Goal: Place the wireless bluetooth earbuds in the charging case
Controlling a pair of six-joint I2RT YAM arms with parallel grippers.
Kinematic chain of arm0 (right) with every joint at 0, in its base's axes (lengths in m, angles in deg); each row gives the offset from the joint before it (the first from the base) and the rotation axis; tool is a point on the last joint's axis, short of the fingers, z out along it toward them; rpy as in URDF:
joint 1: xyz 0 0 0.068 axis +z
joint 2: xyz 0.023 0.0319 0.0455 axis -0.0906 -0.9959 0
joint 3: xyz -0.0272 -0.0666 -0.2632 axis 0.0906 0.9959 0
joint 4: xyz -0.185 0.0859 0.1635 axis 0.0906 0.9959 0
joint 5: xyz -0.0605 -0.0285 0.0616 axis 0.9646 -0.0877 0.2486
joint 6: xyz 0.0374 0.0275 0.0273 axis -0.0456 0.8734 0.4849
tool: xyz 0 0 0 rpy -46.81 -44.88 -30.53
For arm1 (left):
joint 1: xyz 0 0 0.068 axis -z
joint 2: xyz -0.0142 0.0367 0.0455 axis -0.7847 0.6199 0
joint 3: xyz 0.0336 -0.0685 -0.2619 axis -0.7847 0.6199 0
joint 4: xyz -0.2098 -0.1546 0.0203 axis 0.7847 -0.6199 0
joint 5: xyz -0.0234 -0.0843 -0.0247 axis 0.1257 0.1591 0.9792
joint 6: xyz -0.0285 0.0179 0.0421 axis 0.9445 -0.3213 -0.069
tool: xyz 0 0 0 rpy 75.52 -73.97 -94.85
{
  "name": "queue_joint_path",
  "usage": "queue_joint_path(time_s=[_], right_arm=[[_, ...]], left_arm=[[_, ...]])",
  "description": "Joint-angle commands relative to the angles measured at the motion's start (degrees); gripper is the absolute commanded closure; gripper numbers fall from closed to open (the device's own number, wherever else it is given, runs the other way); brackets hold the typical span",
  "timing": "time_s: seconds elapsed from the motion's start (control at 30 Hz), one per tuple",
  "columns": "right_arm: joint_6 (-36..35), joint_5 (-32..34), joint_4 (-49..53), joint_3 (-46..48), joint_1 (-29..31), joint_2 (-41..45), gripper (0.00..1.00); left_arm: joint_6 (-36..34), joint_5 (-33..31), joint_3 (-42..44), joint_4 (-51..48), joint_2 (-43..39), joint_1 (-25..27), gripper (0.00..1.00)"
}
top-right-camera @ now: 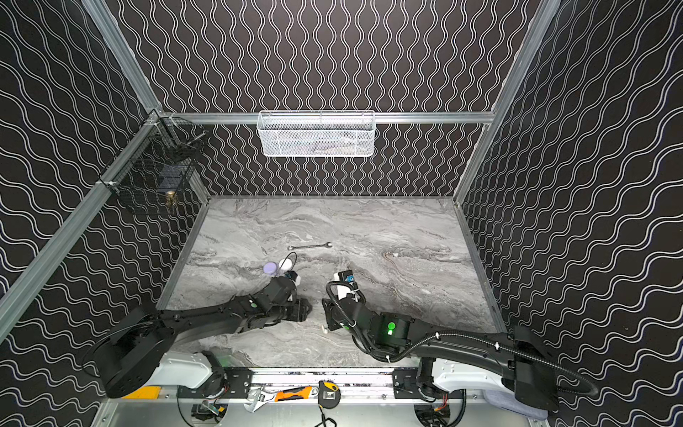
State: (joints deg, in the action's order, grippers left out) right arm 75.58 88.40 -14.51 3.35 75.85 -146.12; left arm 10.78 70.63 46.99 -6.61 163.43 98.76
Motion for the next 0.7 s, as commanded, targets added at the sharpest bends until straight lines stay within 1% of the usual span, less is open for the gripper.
queue_joint_path(time_s=[0.0,0.13,0.23,0.3,0.37,0.4,0.47,0.53,0.6,0.67], right_arm=[[-2.7,2.4,-1.5,2.2,0.0,2.0,0.53],[-8.7,3.7,-6.9,6.1,0.0,5.4,0.54],[-13.0,3.9,-10.1,8.6,-0.1,8.4,0.53],[-16.2,1.6,-10.7,9.2,-0.1,10.0,0.45],[-20.3,-2.6,-10.6,9.3,-0.1,10.1,0.32],[-21.7,-4.1,-10.8,9.3,-0.1,9.5,0.28],[-24.0,-6.2,-12.1,9.3,-0.1,6.9,0.20],[-26.0,-9.0,-13.9,8.8,-0.1,2.7,0.16],[-28.2,-12.3,-14.9,7.1,-0.2,-3.4,0.15],[-29.9,-14.6,-14.8,4.4,-0.2,-10.0,0.13]], left_arm=[[-1.8,0.1,-2.4,2.1,1.9,0.7,0.20],[-3.7,-1.4,-5.6,0.7,2.0,0.8,0.08],[-5.0,-3.7,-9.2,-4.4,-0.1,0.7,0.03],[-5.4,-7.8,-11.3,-9.8,-3.4,0.7,0.02],[-5.6,-13.8,-12.8,-15.7,-8.4,0.4,0.02],[-5.5,-16.3,-13.1,-18.6,-11.0,-0.1,0.02],[-5.0,-20.6,-13.1,-24.2,-17.0,-2.5,0.01],[-4.3,-22.4,-12.1,-28.7,-22.5,-6.5,0.01],[-3.9,-22.0,-9.5,-30.4,-27.9,-11.1,0.01],[-3.4,-20.0,-5.7,-30.7,-32.7,-15.9,0.01]])
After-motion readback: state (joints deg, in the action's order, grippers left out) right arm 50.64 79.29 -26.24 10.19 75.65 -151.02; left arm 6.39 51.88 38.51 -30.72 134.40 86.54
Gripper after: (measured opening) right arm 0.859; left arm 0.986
